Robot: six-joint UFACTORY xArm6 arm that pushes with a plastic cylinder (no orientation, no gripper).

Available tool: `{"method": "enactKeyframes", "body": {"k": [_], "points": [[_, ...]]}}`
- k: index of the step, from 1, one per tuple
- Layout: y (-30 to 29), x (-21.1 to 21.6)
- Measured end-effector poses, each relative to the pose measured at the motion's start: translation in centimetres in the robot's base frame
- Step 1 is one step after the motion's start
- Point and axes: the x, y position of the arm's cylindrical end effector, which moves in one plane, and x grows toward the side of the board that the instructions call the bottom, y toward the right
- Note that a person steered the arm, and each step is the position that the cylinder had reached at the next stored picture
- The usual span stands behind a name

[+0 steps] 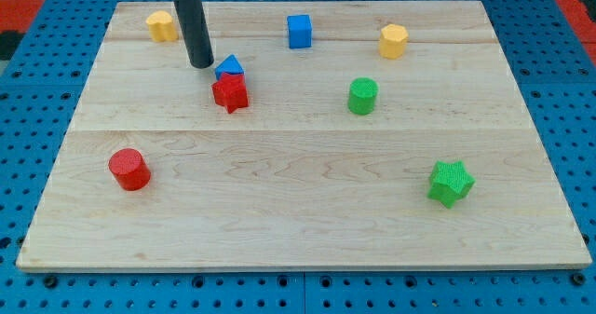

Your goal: Place the blue cube right to the blue triangle

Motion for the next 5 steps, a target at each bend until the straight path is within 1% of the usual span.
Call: {"method": "enactKeyframes", "body": {"k": [2,3,4,5], "points": [[0.6,-1.7],[0.7,-3.5],[1.5,-6.8],[7.3,-8.7]]}}
